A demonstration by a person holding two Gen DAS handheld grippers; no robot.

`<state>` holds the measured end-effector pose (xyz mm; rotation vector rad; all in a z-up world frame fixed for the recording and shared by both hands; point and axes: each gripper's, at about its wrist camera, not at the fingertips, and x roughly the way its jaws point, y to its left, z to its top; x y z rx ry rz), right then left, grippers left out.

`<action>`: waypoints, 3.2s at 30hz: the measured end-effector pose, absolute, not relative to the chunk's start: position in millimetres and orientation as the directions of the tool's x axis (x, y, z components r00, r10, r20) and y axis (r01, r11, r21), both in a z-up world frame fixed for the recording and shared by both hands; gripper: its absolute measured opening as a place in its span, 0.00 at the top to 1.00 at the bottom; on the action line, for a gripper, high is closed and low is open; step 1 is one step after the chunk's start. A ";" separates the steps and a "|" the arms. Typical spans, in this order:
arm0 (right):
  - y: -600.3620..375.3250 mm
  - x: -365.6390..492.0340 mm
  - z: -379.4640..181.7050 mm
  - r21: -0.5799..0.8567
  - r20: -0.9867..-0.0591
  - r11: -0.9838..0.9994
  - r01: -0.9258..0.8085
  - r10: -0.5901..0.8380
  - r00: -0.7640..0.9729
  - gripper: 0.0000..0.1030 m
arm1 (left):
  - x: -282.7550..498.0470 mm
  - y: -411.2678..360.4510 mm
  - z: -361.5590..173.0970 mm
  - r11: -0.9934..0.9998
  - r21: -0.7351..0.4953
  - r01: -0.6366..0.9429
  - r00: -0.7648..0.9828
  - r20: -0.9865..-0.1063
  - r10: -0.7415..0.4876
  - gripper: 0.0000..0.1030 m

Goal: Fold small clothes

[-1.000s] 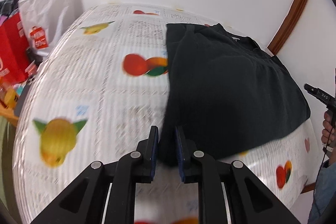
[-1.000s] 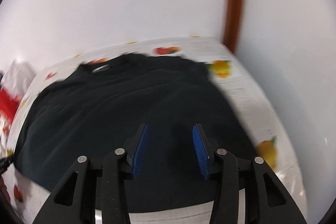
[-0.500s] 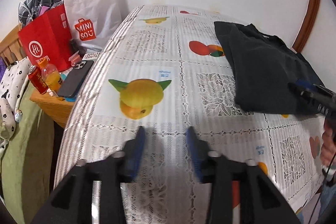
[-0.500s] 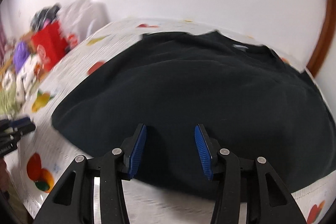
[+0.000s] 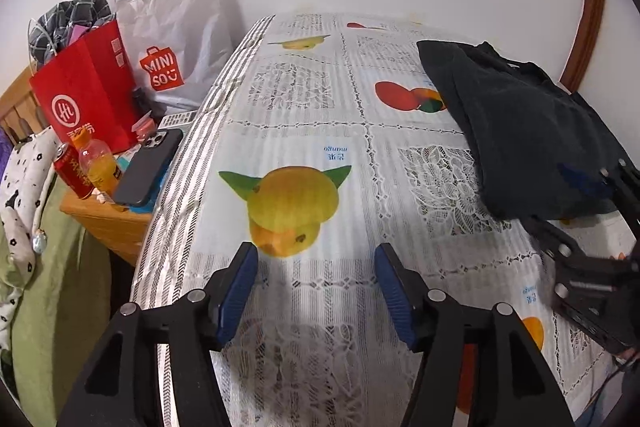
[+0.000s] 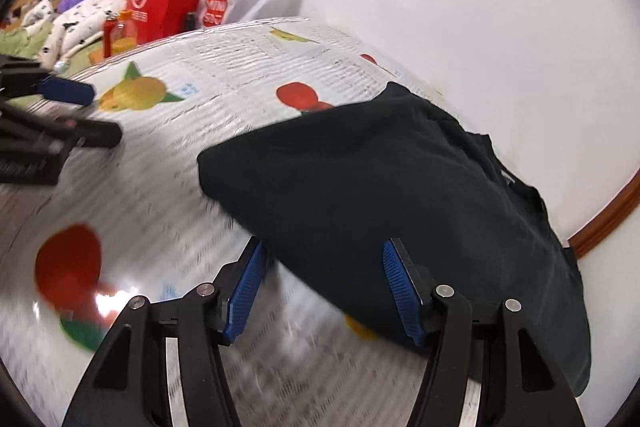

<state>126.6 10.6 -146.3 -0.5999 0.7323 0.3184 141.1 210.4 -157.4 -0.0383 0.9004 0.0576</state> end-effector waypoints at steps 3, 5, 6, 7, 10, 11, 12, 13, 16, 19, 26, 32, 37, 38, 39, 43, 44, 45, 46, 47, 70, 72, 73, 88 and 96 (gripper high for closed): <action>19.2 140.0 -148.4 -0.439 -0.681 0.792 -0.425 0.015 0.732 0.44 | 142.9 207.2 -159.3 0.999 0.006 -0.038 0.629 -0.777 0.028 0.36; 23.1 147.4 -149.4 -0.436 -0.678 0.800 -0.413 0.010 0.735 0.47 | 143.3 208.0 -160.4 1.000 -0.007 -0.029 0.637 -0.771 0.013 0.34; 25.0 153.4 -150.0 -0.429 -0.679 0.806 -0.407 0.009 0.734 0.49 | 143.5 209.4 -160.5 0.999 -0.019 -0.028 0.639 -0.769 0.003 0.33; 26.7 156.7 -150.6 -0.425 -0.680 0.810 -0.404 0.009 0.733 0.51 | 143.4 209.7 -160.5 0.999 -0.022 -0.027 0.640 -0.768 0.000 0.33; 31.1 165.3 -151.9 -0.417 -0.690 0.815 -0.403 0.006 0.724 0.70 | 143.2 207.9 -160.7 0.999 -0.015 -0.028 0.641 -0.767 0.006 0.33; 33.5 167.4 -153.3 -0.422 -0.691 0.813 -0.401 -0.002 0.723 0.78 | 143.2 208.2 -160.7 0.999 -0.019 -0.028 0.641 -0.767 0.003 0.33; 34.4 168.4 -153.8 -0.428 -0.688 0.817 -0.386 -0.018 0.726 0.81 | 143.0 208.0 -160.6 0.999 -0.024 -0.027 0.641 -0.767 -0.001 0.33; 34.3 168.8 -153.0 -0.422 -0.690 0.823 -0.380 -0.020 0.724 0.82 | 143.1 208.1 -160.6 0.999 -0.029 -0.026 0.641 -0.768 -0.005 0.32; 29.2 171.6 -142.5 -0.358 -0.705 0.855 -0.375 0.016 0.709 0.85 | 143.0 207.2 -160.4 0.999 -0.027 -0.024 0.640 -0.768 -0.005 0.31; 24.4 172.1 -125.3 -0.288 -0.692 0.880 -0.377 0.081 0.717 0.86 | 141.8 205.3 -159.2 0.999 -0.012 -0.035 0.644 -0.765 0.013 0.31; -20.4 178.0 -64.7 -0.068 -0.618 0.928 -0.366 0.249 0.745 0.87 | 149.2 193.3 -135.5 0.988 -0.147 -0.041 0.622 -0.777 -0.090 0.32; -153.9 180.6 -3.1 0.215 -0.450 0.939 -0.267 0.338 0.826 0.88 | 154.4 138.9 -112.3 0.993 -0.110 0.029 0.652 -0.751 -0.102 0.32; -289.9 171.9 -6.7 0.418 -0.365 0.902 -0.110 0.278 0.888 0.88 | 164.7 77.4 -98.7 0.981 -0.132 0.142 0.670 -0.717 -0.194 0.32; -314.8 169.8 -15.1 0.439 -0.376 0.896 -0.066 0.250 0.892 0.88 | 166.3 63.9 -97.2 0.977 -0.130 0.168 0.671 -0.711 -0.210 0.32; -342.1 165.9 -27.4 0.462 -0.395 0.887 -0.014 0.221 0.892 0.88 | 168.1 49.0 -96.4 0.971 -0.132 0.200 0.668 -0.707 -0.233 0.32; -402.1 148.1 -72.5 0.492 -0.481 0.863 0.114 0.161 0.862 0.87 | 169.7 -16.3 -97.9 0.929 -0.130 0.347 0.635 -0.697 -0.335 0.32; -412.4 142.2 -85.0 0.483 -0.514 0.864 0.146 0.144 0.846 0.85 | 168.5 -31.2 -98.8 0.917 -0.125 0.379 0.624 -0.697 -0.353 0.31; -418.5 138.6 -96.1 0.478 -0.540 0.863 0.161 0.144 0.829 0.84 | 167.6 -48.6 -101.3 0.901 -0.121 0.417 0.608 -0.699 -0.376 0.31; -422.5 137.2 -103.4 0.479 -0.554 0.862 0.163 0.153 0.818 0.83 | 167.1 -59.0 -103.6 0.890 -0.123 0.438 0.595 -0.703 -0.390 0.31; -425.9 134.5 -110.8 0.481 -0.565 0.862 0.158 0.167 0.808 0.81 | 166.6 -70.3 -106.8 0.878 -0.126 0.461 0.576 -0.710 -0.404 0.31; -352.6 180.9 -130.7 0.360 -0.616 0.933 0.014 0.226 0.755 0.83 | 182.3 -71.6 -131.8 0.912 -0.044 0.409 0.589 -0.750 -0.300 0.82; -332.4 182.7 -130.6 0.388 -0.610 0.922 -0.010 0.264 0.747 0.83 | 180.3 -50.3 -130.4 0.923 -0.042 0.382 0.604 -0.745 -0.283 0.83; -323.2 183.5 -130.5 0.401 -0.605 0.916 -0.024 0.284 0.744 0.83 | 178.3 -37.4 -129.2 0.930 -0.041 0.365 0.613 -0.742 -0.273 0.83; -311.2 143.1 -140.7 0.503 -0.528 0.863 -0.041 0.344 0.776 0.79 | 136.1 12.4 -139.1 0.907 -0.094 0.411 0.589 -0.732 -0.342 0.74; -310.6 170.3 -135.9 0.479 -0.558 0.878 0.012 0.294 0.776 0.51 | 155.1 -4.8 -148.6 0.912 -0.174 0.371 0.543 -0.756 -0.365 0.48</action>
